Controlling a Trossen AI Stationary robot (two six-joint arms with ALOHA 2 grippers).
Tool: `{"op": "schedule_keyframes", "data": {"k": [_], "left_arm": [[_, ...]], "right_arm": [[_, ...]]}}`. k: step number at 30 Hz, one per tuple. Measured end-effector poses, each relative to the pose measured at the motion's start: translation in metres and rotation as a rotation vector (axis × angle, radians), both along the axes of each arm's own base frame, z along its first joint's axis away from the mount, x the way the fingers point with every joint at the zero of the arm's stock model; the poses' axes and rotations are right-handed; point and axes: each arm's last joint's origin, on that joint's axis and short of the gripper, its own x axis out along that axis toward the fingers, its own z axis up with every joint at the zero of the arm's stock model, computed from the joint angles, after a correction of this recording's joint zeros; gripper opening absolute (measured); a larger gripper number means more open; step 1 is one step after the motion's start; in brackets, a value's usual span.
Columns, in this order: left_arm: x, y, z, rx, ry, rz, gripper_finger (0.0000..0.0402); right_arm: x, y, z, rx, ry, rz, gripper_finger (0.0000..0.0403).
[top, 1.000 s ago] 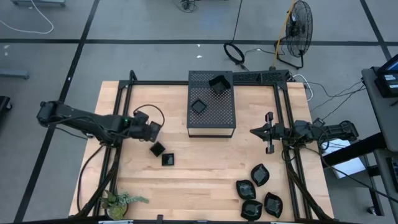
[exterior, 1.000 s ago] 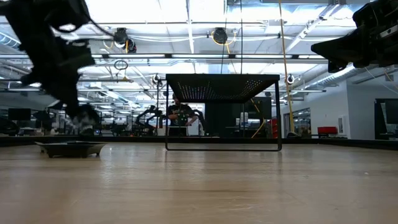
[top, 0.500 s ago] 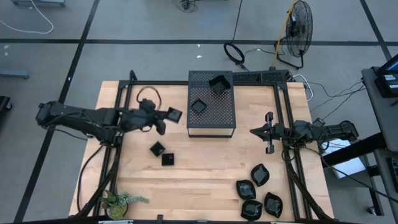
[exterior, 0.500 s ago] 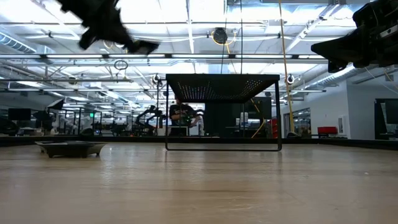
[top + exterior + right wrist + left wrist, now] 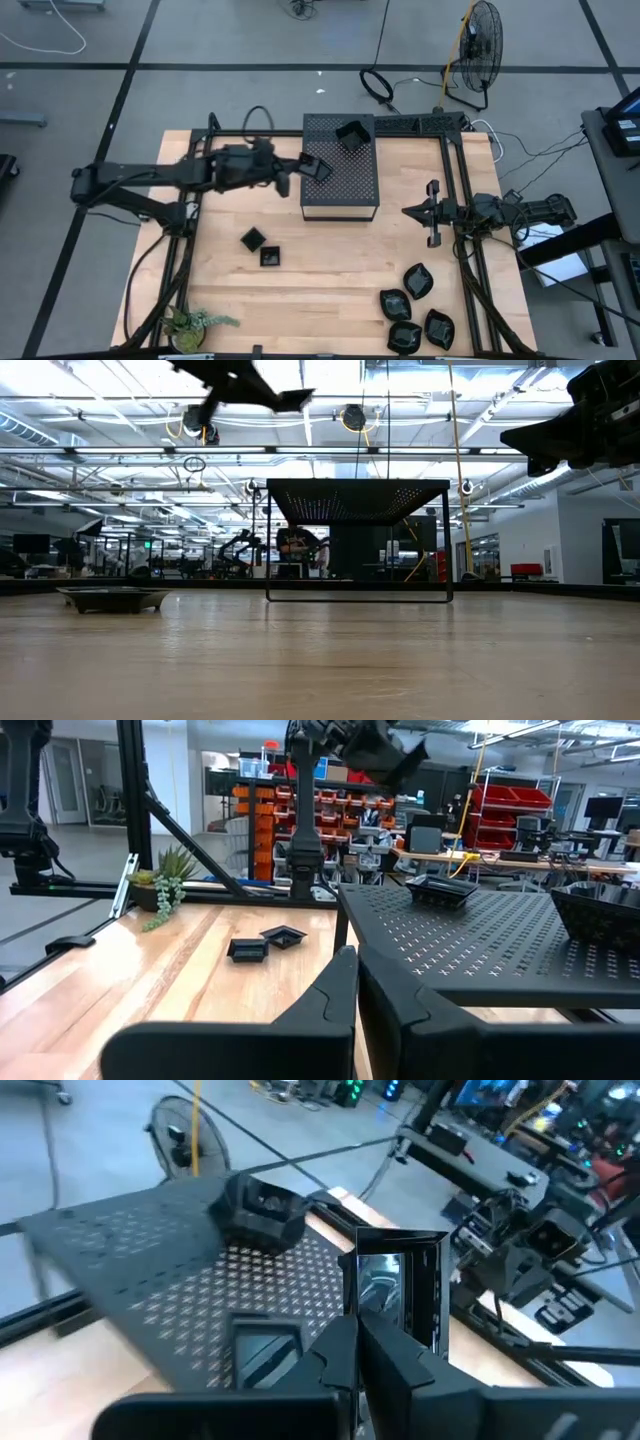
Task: Pick & Place Mini shaped plates
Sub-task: Stack the square plate on top of the square plate on the shelf
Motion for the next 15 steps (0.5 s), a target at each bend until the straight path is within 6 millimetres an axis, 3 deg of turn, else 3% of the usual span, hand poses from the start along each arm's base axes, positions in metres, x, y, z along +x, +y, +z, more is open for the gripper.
{"op": "schedule_keyframes", "data": {"k": [6,15], "left_arm": [[0.025,0.020,-0.019,-0.022,0.078,-0.008,0.0009],[0.038,0.039,-0.043,-0.072,0.150,-0.003,0.0006]], "right_arm": [[0.000,0.000,0.000,0.000,0.001,0.000,0.0000],[0.000,0.000,0.000,0.000,0.001,0.000,0.0000]]}}
